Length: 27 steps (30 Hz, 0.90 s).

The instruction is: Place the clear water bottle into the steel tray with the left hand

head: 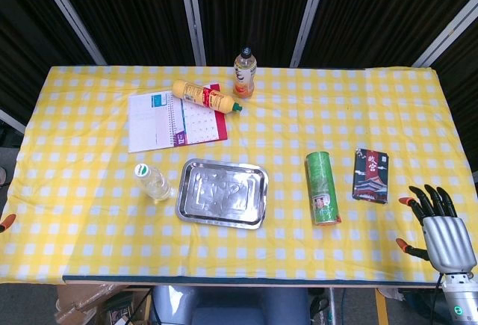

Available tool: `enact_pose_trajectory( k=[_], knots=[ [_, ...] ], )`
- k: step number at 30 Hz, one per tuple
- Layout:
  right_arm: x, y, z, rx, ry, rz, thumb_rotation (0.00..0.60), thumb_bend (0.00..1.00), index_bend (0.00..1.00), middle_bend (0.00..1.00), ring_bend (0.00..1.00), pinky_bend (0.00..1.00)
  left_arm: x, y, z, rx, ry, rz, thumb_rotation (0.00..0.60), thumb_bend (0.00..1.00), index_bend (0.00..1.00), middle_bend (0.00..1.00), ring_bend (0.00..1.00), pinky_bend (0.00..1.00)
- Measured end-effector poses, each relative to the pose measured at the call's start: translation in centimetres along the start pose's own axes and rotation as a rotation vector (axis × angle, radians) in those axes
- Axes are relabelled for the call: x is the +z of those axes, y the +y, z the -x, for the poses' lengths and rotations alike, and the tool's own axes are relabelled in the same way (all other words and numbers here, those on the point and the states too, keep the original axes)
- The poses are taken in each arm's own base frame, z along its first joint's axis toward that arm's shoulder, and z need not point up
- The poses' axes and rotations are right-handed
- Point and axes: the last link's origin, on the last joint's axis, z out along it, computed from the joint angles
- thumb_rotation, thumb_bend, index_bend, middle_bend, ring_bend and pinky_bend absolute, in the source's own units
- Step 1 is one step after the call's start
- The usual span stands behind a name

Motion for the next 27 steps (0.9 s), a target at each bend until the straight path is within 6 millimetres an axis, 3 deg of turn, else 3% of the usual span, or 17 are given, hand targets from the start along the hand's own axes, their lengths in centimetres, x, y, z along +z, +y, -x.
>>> enact_pose_trajectory(
  k=[27],
  knots=[
    [-0.54, 0.36, -0.38, 0.0, -0.012, 0.024, 0.6, 0.16, 0.27, 0.15, 0.04, 0.02, -0.22, 0.45, -0.08, -0.037, -0.019, 0.009, 0.6, 0.13, 0.01, 0.0, 0.0, 0.0]
  ],
)
